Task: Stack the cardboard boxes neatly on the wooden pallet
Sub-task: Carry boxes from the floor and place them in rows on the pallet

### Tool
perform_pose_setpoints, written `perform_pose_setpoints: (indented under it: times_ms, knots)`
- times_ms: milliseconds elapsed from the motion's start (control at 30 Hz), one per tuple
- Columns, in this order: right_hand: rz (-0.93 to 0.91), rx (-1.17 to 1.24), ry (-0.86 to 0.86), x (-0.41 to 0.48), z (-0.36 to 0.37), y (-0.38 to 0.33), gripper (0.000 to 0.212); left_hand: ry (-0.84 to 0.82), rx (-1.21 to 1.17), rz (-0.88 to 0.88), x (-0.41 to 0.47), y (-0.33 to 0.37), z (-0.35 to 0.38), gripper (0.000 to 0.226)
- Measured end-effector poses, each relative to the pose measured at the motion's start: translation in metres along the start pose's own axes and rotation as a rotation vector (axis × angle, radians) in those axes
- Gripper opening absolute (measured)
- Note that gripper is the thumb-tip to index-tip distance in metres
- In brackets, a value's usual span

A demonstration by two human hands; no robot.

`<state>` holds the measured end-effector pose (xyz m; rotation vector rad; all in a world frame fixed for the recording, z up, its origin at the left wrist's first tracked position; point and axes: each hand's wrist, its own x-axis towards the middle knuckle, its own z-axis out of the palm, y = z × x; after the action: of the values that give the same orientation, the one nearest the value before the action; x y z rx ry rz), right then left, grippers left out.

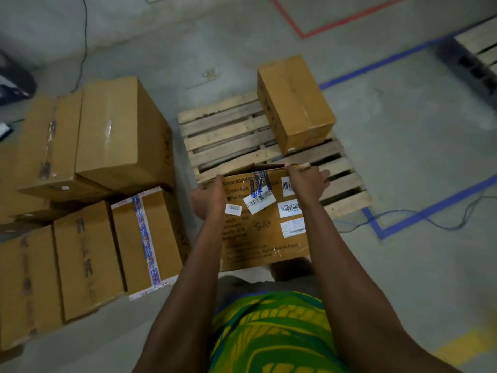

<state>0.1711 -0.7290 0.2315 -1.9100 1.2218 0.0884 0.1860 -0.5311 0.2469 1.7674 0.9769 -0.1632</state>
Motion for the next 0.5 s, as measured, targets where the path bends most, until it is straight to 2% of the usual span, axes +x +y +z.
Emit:
perform_pose_setpoints:
  times_ms: [267, 400, 500]
  knots:
    - [-0.034, 0.033, -0.09, 0.09, -0.013, -0.077, 0.086, -0.012, -0.052, 0.032, 0.024, 0.07, 0.077, 0.028]
    - [-0.05, 0.116, -0.136, 0.133, 0.009, -0.103, 0.101, -0.018, -0.044, 0.074, 0.054, 0.101, 0.107, 0.024]
    - [-0.037, 0.182, -0.137, 0.169, 0.034, -0.123, 0.099, -0.059, -0.071, 0.082, 0.094, 0.122, 0.13, 0.023]
